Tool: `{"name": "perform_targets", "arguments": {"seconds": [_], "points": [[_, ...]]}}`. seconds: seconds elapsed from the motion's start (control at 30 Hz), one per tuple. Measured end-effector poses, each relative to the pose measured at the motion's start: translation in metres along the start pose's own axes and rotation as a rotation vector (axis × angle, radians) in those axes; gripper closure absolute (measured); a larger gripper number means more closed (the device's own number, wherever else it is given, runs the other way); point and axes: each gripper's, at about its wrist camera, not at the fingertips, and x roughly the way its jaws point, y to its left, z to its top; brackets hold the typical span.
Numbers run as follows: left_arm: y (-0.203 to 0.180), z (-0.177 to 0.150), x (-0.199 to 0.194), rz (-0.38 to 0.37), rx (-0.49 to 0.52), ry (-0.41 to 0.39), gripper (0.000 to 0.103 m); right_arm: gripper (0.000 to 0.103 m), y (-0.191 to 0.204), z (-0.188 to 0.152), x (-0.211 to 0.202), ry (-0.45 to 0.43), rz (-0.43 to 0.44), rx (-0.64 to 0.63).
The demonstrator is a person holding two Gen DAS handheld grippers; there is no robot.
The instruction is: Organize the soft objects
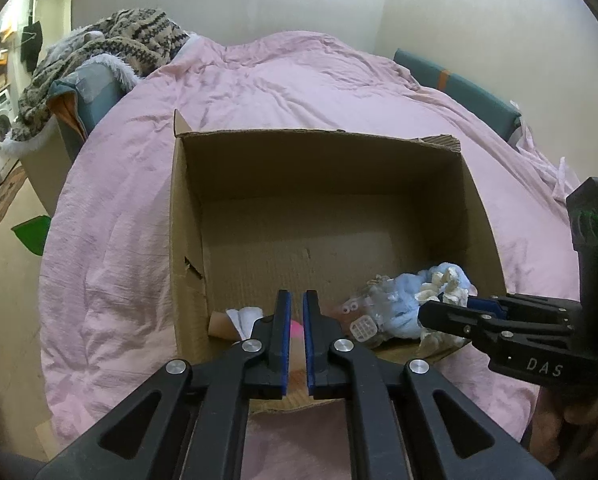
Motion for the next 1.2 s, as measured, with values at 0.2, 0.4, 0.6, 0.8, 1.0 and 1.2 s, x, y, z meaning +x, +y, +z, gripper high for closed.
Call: {"name": "perform_targets", "arguments": {"seconds": [0.2,0.4,0.6,0.8,1.0,1.2], "points": [[0.000,0.000,-0.010,0.005,-0.015,-0.036,0.034,0.032,-0.003,0.001,-0.008,-0.046,0.013,0.031],[0.000,0.003,-0.013,0.041,0.004,-0.032,0.032,0.017,-0.009,0.004,-0.015,-0.063,-0.037,0.068],[0.003,0.004,-0.035,0.019,-0.012,-0.040,0.032,0.004,-0.007,0.001,-0.046,-0.142,-0.045,0.077],[0.011,0.002,-0.063,0.070,-0.048,-0.069,0.025,0.000,-0.001,-0.009,-0.077,-0.216,-0.081,0.069],[0.016,-0.013,-0.088,0.130,-0.073,-0.084,0.013,0.000,0.013,-0.029,-0.105,-0.285,-0.119,0.055],[0.013,-0.027,-0.110,0.136,-0.067,-0.123,0.009,0.000,0.022,-0.045,-0.117,-0.319,-0.186,0.041]]}}
